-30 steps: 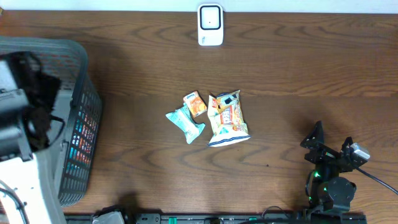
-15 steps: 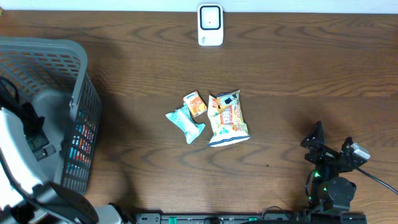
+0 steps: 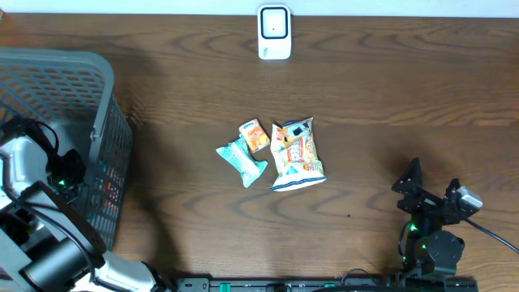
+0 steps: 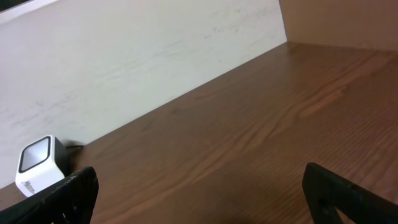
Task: Scan the item barcode
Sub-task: 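Reach the left gripper into the basket toward the teal mouthwash bottle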
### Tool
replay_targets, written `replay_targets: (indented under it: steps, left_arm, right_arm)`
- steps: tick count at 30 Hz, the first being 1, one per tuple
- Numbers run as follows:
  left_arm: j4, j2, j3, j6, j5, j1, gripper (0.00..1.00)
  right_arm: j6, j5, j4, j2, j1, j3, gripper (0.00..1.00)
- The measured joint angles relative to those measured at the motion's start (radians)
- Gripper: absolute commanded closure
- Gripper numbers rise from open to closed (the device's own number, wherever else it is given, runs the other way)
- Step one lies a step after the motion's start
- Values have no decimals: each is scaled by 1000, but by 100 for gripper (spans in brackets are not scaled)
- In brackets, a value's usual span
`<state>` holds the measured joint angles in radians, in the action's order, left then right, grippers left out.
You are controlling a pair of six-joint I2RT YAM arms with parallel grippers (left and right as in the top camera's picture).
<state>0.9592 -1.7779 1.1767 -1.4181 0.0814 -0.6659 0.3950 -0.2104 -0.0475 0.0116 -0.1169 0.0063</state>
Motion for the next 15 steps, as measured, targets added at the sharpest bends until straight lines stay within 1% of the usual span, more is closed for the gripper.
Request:
replay_targets:
  steps: [6, 7, 8, 9, 10, 13, 14, 15]
  left_arm:
    - [-109, 9, -72, -3, 7, 1, 1]
    - [-129, 15, -84, -3, 7, 2, 5]
    - [-142, 20, -92, -3, 6, 2, 14]
    - [-158, 26, -101, -2, 5, 2, 27]
    - [-170, 32, -108, -7, 1, 2, 32]
    - [-179, 37, -113, -17, -35, 3, 43]
    - [-180, 37, -113, -16, -46, 2, 51]
    - [-188, 39, -113, 0, -63, 1, 53]
  right_arm:
    - [0, 0, 0, 0, 0, 0, 1]
    - [0, 0, 0, 0, 0, 0, 1]
    - [0, 0, 0, 0, 0, 0, 1]
    - [0, 0, 0, 0, 0, 0, 1]
    - [0, 0, 0, 0, 0, 0, 1]
    - [0, 0, 0, 0, 0, 0, 1]
    - [0, 0, 0, 0, 0, 0, 1]
    - [0, 0, 0, 0, 0, 0, 1]
